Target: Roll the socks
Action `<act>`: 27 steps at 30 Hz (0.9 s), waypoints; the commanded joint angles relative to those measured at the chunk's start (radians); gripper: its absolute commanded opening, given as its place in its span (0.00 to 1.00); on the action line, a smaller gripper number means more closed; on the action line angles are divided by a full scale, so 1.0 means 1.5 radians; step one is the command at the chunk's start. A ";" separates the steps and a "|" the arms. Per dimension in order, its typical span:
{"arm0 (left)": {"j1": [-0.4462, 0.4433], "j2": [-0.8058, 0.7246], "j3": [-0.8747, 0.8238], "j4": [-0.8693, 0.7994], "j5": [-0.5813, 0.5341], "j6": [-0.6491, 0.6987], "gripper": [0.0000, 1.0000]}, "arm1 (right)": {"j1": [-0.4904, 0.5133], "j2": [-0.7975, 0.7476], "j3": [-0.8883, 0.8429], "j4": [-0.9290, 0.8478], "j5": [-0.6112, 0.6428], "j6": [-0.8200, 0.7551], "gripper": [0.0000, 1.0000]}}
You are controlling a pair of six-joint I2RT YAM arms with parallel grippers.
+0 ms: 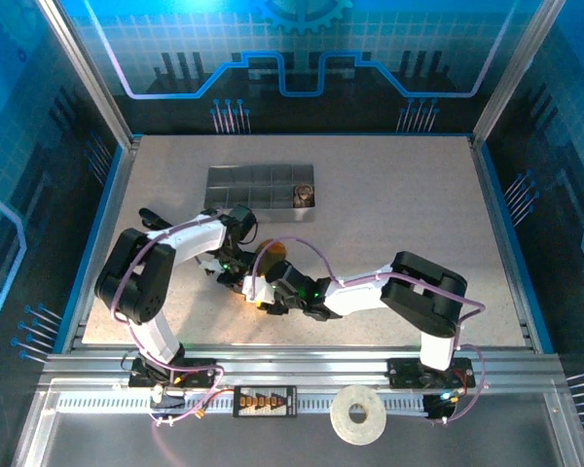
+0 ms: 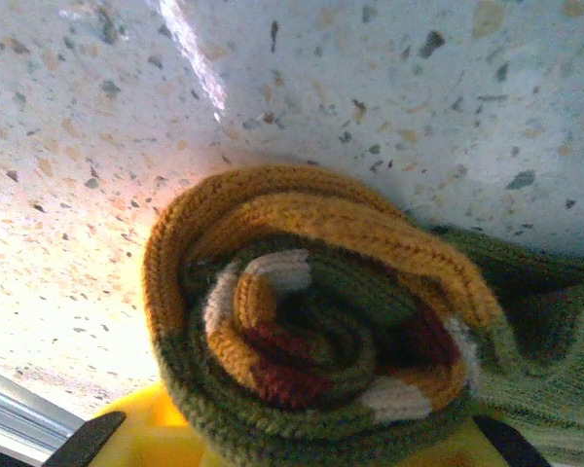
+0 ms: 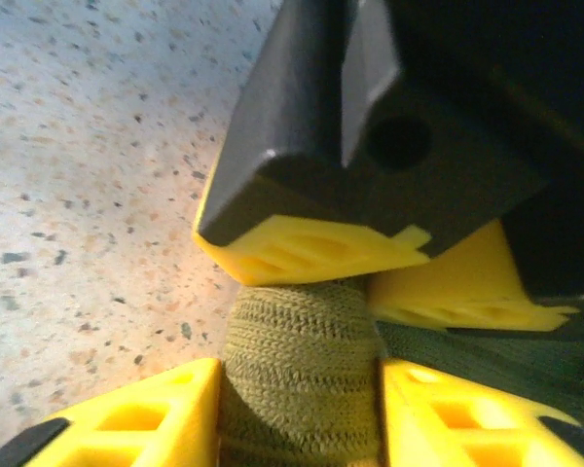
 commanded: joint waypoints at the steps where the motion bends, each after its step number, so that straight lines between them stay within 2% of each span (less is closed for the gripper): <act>1: -0.018 0.067 -0.046 -0.056 -0.032 0.014 0.00 | 0.007 0.029 0.031 -0.021 0.038 0.003 0.35; 7: -0.017 0.043 -0.033 -0.062 -0.035 0.028 0.01 | 0.004 0.042 0.031 -0.059 0.053 0.024 0.08; 9: -0.016 0.018 -0.030 -0.058 -0.038 0.034 0.10 | 0.000 0.043 0.023 -0.075 0.042 0.041 0.00; 10: -0.016 0.001 -0.029 -0.057 -0.039 0.035 0.15 | -0.003 0.044 0.021 -0.083 0.034 0.050 0.00; 14: -0.006 -0.098 -0.027 -0.052 -0.064 0.033 0.48 | -0.022 0.049 0.009 -0.108 -0.016 0.101 0.00; 17: 0.013 -0.160 -0.028 -0.050 -0.073 0.040 0.66 | -0.040 0.054 -0.020 -0.115 -0.064 0.136 0.00; 20: 0.039 -0.201 -0.033 -0.045 -0.075 0.059 0.74 | -0.053 0.070 -0.025 -0.127 -0.103 0.166 0.00; 23: 0.064 -0.237 -0.036 -0.050 -0.098 0.090 0.76 | -0.067 0.084 -0.026 -0.134 -0.135 0.192 0.00; 27: 0.090 -0.283 -0.067 -0.019 -0.094 0.129 0.76 | -0.089 0.106 -0.019 -0.146 -0.178 0.231 0.00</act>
